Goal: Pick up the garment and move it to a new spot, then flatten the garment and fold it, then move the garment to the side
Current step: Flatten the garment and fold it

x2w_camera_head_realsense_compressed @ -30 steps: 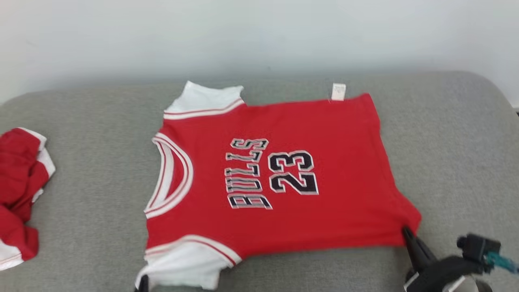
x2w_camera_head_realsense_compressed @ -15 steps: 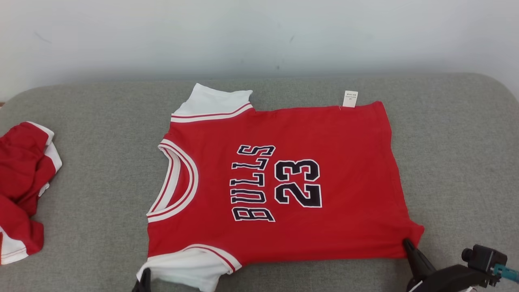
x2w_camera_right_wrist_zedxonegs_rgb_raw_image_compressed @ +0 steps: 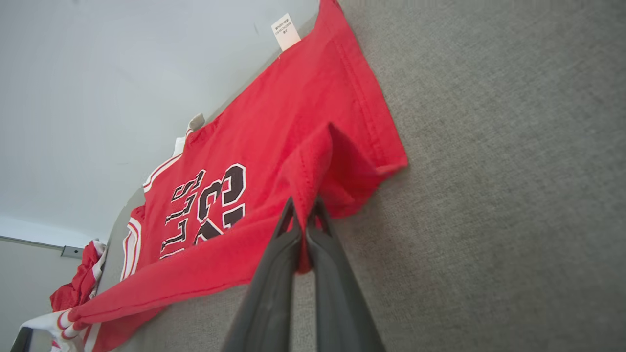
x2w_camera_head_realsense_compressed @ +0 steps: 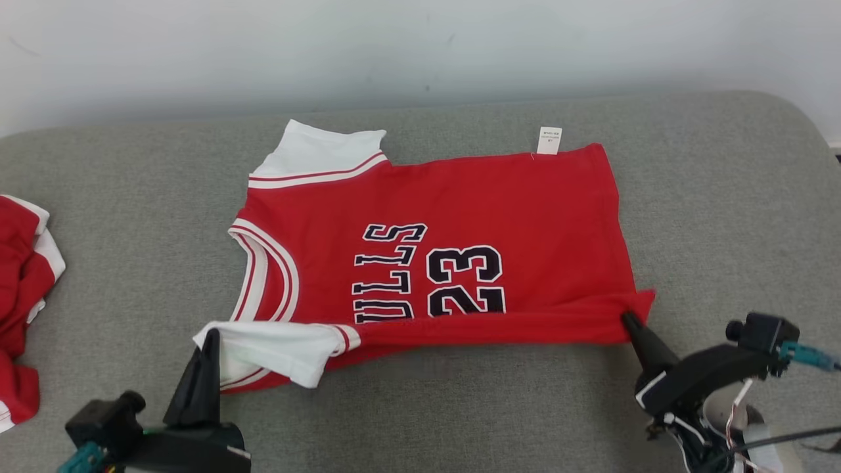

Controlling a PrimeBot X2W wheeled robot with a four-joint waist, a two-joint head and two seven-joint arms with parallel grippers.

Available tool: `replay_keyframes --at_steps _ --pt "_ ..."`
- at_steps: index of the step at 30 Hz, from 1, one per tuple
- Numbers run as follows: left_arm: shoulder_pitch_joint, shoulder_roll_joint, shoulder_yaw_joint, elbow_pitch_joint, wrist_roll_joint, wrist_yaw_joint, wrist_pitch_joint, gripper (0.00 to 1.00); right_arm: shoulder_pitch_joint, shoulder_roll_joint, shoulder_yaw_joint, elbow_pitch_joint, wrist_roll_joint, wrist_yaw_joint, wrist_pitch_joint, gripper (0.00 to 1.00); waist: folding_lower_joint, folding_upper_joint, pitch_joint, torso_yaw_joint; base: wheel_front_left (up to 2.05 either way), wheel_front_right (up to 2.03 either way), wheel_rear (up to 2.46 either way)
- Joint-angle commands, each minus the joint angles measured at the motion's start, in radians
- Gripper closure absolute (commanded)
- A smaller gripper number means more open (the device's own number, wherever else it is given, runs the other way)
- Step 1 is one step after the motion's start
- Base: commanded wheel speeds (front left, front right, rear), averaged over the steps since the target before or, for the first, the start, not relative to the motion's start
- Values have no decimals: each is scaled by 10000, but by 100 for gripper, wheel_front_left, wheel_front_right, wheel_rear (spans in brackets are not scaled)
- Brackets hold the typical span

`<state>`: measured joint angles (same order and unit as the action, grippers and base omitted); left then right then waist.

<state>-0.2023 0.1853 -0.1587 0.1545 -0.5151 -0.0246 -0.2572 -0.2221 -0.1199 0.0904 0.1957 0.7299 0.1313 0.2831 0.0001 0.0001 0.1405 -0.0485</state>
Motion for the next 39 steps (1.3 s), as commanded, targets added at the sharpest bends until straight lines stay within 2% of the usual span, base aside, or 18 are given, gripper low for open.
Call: replay_keyframes --at_steps 1,11,20,21,22,23,24,25,31,32,39 --pt "-301 68 33 261 -22 -52 -29 100 -240 21 -49 -31 -64 -10 63 100 -1 -1 103 -90 0 0 0" --pt "-1684 100 -185 1799 131 -344 -40 100 -1530 265 -135 988 -504 -10 90 100 -1 -1 360 -152 0 0 0" --pt "-2730 80 -382 3183 342 -624 -82 100 -2742 361 -166 2621 -885 -10 -362 100 -1 -1 496 -180 0 0 0" --pt "-2814 69 -407 3315 380 -678 -71 100 -2863 348 -135 2778 -973 -9 -495 91 -1 -1 508 -174 0 0 0" --pt "-2897 78 -455 3451 447 -707 -74 100 -2989 327 -62 2892 -1016 -9 -658 62 -1 -1 516 -163 0 0 0" --pt "-2976 90 -498 3516 532 -707 -79 67 -3075 315 -19 2987 -1038 -9 -853 0 -1 -1 525 -150 0 0 0" --pt "-3058 73 -489 3518 569 -733 -82 15 -3134 311 9 3092 -1033 -10 -1031 0 -1 -1 535 -131 0 0 0" --pt "-3106 14 -408 3464 599 -749 -85 0 -3176 286 64 3163 -1029 -9 -1184 0 -1 -1 543 -112 0 0 0" --pt "-2638 -227 97 2857 1067 -746 -87 0 -2993 -126 665 3131 -1244 -9 -2364 0 -1 -1 513 -15 0 0 0" --pt "-2357 -296 282 2546 1197 -748 -87 0 -2830 -365 840 3055 -1403 -9 -2728 0 -1 -1 468 -7 0 0 0" --pt "-1029 -674 933 1430 1525 -716 -89 0 -2073 -913 1451 2472 -1909 -9 -3255 0 -1 -1 287 -78 0 0 0"
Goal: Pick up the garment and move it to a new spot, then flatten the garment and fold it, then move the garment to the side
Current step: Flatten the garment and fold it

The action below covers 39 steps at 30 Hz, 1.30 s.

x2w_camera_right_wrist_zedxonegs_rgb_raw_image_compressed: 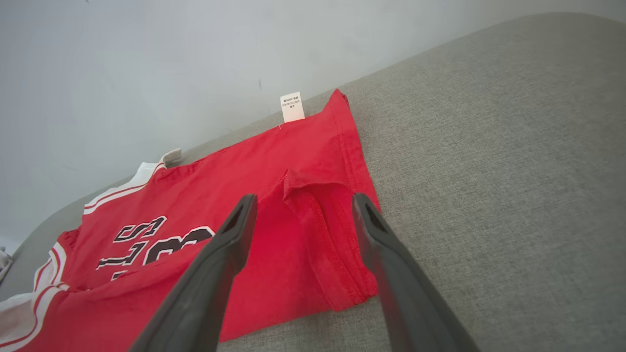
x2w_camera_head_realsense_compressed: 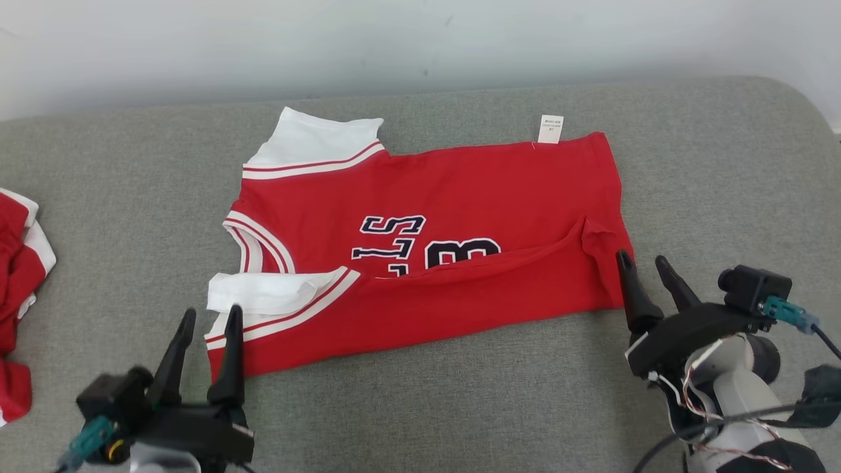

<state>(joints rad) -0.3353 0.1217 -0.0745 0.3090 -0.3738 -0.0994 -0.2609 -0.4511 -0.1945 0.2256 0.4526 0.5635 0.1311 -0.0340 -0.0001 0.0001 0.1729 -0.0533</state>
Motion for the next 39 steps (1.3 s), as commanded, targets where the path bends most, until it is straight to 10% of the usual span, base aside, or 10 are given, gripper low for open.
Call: replay_keyframes --at_steps 1,36,37,39 --pt "489 -72 149 -236 170 25 -53 0 329 -257 161 -193 -433 -7 -122 0 1 -1 -49 -47 0 0 0" --pt "536 -383 674 1001 1910 -63 -54 0 -716 0 -116 2846 -4518 -7 -1299 0 1 -1 800 47 0 0 0" --pt "512 -386 687 1028 1912 -81 -45 25 -790 34 -117 2954 -4493 -7 -1354 14 1 -1 818 50 0 0 0" --pt "494 -388 710 1103 1928 -117 -44 74 -871 76 -97 3130 -4517 -7 -1455 100 1 -1 844 65 0 0 0"
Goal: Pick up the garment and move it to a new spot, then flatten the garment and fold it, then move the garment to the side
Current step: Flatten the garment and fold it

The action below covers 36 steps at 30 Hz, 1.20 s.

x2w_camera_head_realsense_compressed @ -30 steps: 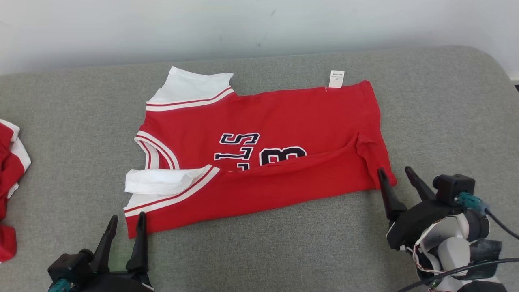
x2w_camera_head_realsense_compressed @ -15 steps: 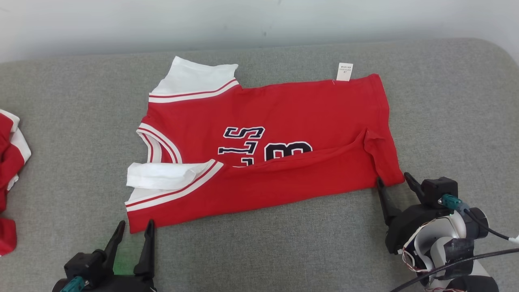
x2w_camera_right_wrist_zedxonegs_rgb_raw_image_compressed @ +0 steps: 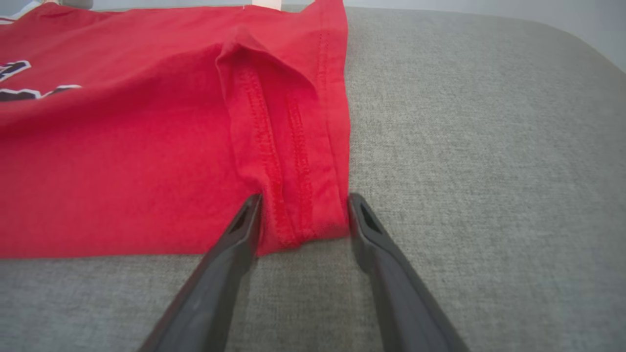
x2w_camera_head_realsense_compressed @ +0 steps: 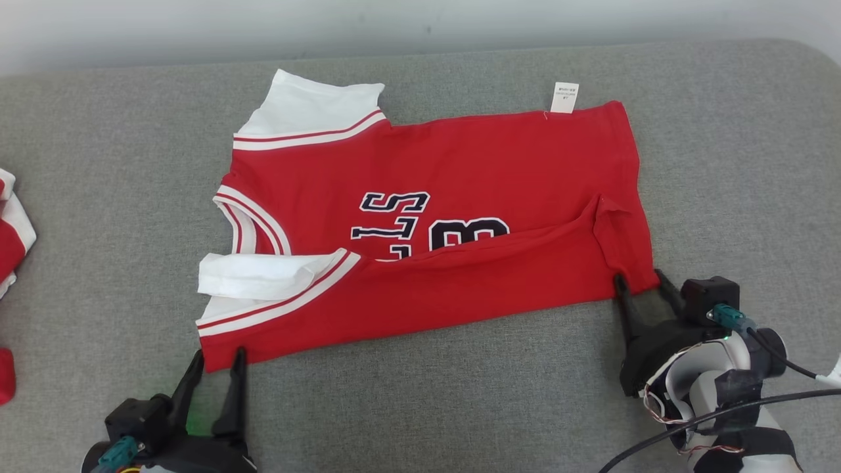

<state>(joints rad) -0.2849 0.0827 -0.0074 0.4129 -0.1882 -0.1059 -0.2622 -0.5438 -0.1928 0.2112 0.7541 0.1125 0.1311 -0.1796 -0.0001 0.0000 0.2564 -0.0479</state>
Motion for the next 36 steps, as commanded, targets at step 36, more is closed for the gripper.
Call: replay_keyframes --at_steps 36 --pt "3204 -263 204 -1352 -203 129 -35 100 4448 -986 109 -3777 3391 -12 1428 83 1 0 -1627 54 0 0 0"
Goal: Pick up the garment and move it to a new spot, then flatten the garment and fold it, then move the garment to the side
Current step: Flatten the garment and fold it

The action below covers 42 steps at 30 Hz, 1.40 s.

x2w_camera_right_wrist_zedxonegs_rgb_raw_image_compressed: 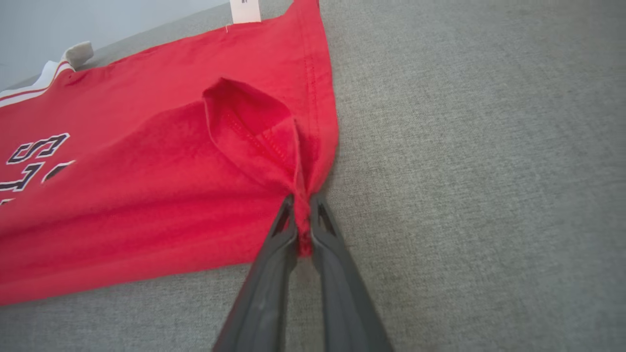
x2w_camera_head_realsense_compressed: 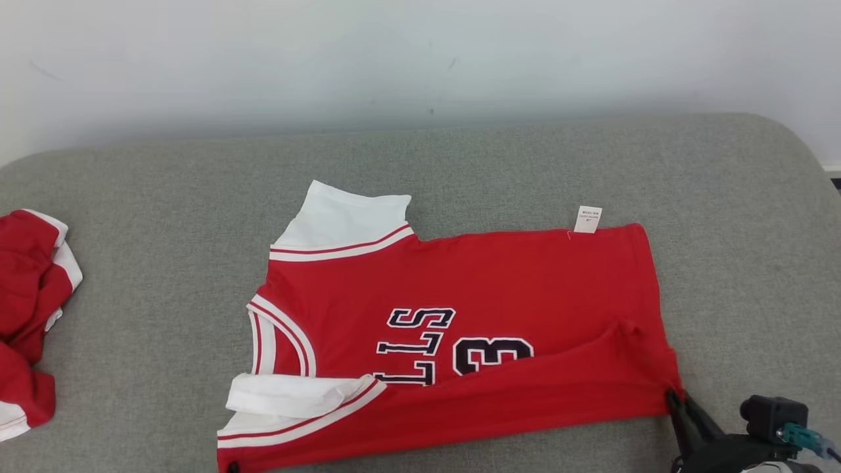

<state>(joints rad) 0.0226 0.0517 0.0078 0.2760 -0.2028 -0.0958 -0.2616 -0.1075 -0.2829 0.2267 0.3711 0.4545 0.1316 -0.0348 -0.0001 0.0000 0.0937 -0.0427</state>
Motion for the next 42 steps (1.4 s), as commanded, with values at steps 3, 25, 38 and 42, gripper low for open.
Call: replay_keyframes --at_steps 3,25,38,42 --pt "31 39 18 -4 -42 62 -41 60 215 -27 -235 -204 -329 -16 -37 0 1 0 -57 16 0 0 0" --pt "22 -7 655 -2527 424 988 -39 0 825 985 -1185 -1641 -1472 -16 -1865 0 1 0 -446 394 0 0 0" --pt "-1693 455 448 -1789 547 16 -38 0 30 1313 -740 -1578 -1806 -16 -1908 0 1 0 90 -338 0 0 0" --pt "-2959 1058 -29 -1299 352 -235 204 0 -479 1447 -638 -1437 -1885 -16 -1997 0 1 0 537 -856 0 0 0"
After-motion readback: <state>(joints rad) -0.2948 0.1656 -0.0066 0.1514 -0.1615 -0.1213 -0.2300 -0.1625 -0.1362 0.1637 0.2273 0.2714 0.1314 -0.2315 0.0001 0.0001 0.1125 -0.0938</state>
